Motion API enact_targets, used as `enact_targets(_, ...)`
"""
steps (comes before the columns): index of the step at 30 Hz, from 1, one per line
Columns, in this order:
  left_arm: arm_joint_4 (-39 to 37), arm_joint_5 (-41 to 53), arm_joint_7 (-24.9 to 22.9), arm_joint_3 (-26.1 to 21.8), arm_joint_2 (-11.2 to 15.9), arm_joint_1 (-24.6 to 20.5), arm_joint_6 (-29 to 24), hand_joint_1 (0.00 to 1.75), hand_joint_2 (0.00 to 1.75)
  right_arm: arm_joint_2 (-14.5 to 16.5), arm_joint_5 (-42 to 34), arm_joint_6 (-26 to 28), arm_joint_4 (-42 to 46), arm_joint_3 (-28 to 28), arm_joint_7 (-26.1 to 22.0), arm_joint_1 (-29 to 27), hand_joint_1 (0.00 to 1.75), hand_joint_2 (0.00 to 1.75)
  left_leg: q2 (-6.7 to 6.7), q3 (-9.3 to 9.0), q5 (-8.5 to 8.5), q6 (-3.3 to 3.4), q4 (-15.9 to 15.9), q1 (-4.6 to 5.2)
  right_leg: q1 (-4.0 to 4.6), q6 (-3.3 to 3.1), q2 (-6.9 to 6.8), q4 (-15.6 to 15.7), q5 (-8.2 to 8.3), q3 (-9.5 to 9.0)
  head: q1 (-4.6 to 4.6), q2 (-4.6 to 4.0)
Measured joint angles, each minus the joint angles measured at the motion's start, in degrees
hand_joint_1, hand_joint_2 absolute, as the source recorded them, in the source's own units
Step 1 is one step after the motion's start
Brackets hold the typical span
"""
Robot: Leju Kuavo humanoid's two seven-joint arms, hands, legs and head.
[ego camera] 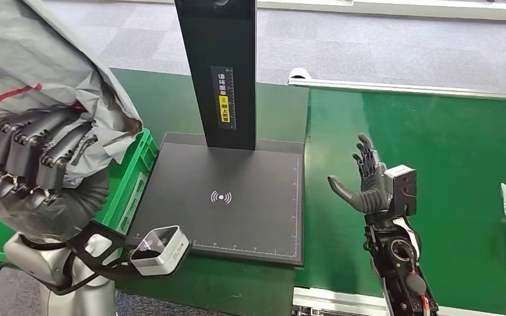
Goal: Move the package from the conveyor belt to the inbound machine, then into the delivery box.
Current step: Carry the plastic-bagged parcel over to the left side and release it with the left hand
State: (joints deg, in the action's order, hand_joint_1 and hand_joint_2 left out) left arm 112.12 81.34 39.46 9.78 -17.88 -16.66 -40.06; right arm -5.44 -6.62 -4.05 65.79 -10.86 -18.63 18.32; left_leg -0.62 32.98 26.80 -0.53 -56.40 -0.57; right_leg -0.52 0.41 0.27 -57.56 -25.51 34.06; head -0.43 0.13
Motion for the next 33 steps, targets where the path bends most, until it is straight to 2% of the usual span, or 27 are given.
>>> enact_targets(9, -10.68, 1.11, -4.16, -14.40, -0.83, 1.72, 0.04, 1.75, 1.75, -0.99, 0.43, -1.56, 4.27, 0.38, 1.95, -4.32, 0.00, 1.75, 0.04, 0.01, 0.00, 0.00, 0.01, -0.01, 0.01, -0.01, 0.05, 0.00, 0.00, 0.02, 0.00, 0.01)
enact_targets(14, -15.63, 4.11, -7.97, -19.39, -1.14, 2.62, 0.04, 1.75, 1.75, -1.27, 0.59, -1.78, 4.35, 0.54, 1.90, -4.29, 0.00, 1.75, 0.02, 0.02, 0.00, 0.00, 0.01, 0.00, 0.00, 0.00, 0.03, 0.00, -0.01, 0.00, 0.01, 0.01)
enact_targets(19, -20.11, 6.01, -15.30, -20.79, -1.04, 3.23, 0.03, 1.75, 1.75, -1.43, 0.61, -2.37, 4.35, 0.71, 2.41, -4.25, 0.00, 1.75, 0.02, 0.02, 0.00, 0.00, 0.01, 0.01, -0.01, 0.00, 0.03, 0.00, -0.01, 0.00, 0.01, 0.02)
enact_targets(28, -26.59, 6.14, -18.59, -22.61, -0.31, 3.95, -0.01, 1.75, 1.75, -1.84, 0.02, -3.19, 4.37, 0.95, 2.63, -4.21, 0.00, 1.75, 0.01, 0.03, 0.00, 0.00, 0.01, 0.00, 0.00, 0.00, 0.03, 0.00, -0.01, 0.01, 0.00, 0.01)
enact_targets(33, -28.16, 6.17, -18.86, -23.17, -0.01, 3.98, -0.03, 1.75, 1.75, -1.93, -0.05, -3.37, 4.37, 0.98, 2.64, -4.21, 0.00, 1.75, 0.02, 0.03, 0.00, 0.00, 0.01, 0.00, 0.00, 0.00, 0.03, 0.00, -0.01, 0.01, 0.01, 0.01)
